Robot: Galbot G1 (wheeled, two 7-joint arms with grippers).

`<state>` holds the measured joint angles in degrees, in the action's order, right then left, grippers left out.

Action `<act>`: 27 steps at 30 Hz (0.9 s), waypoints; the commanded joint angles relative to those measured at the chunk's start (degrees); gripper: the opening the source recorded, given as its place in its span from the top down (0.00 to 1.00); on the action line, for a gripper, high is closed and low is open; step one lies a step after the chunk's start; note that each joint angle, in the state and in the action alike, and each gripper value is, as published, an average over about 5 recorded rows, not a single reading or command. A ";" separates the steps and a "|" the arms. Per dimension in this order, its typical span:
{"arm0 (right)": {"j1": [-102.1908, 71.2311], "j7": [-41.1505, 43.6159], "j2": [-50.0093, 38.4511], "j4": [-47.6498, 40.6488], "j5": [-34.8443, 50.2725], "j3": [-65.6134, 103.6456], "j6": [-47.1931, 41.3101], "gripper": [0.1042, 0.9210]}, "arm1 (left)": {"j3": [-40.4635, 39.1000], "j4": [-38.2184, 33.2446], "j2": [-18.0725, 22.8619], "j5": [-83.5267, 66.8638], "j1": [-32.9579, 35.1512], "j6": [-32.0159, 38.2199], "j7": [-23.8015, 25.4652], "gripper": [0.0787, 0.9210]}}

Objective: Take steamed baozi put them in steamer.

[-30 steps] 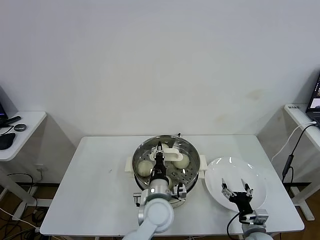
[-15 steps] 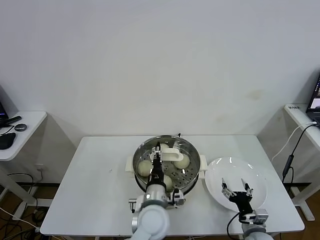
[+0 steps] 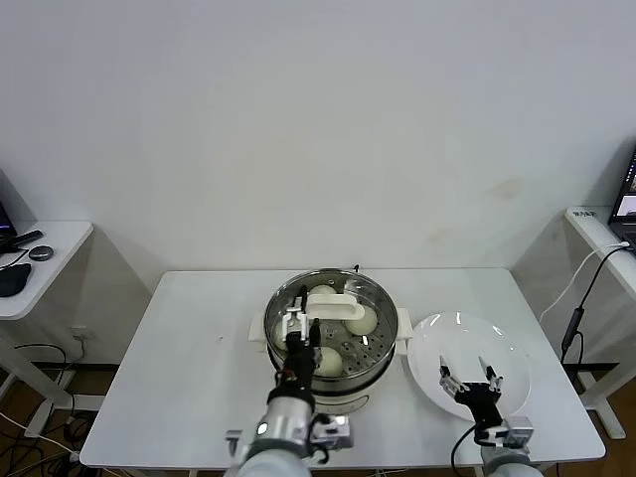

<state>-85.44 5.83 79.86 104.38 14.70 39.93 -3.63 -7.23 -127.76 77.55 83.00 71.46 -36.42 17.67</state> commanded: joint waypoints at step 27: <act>-17.33 1.52 -4.77 14.61 0.03 -2.84 -3.70 0.12 | 38.24 -0.47 7.26 -77.38 39.33 24.58 -22.41 0.12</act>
<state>-100.15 7.31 75.06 116.53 16.09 37.54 -5.65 27.74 -129.27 82.89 17.54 102.99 -9.77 -2.51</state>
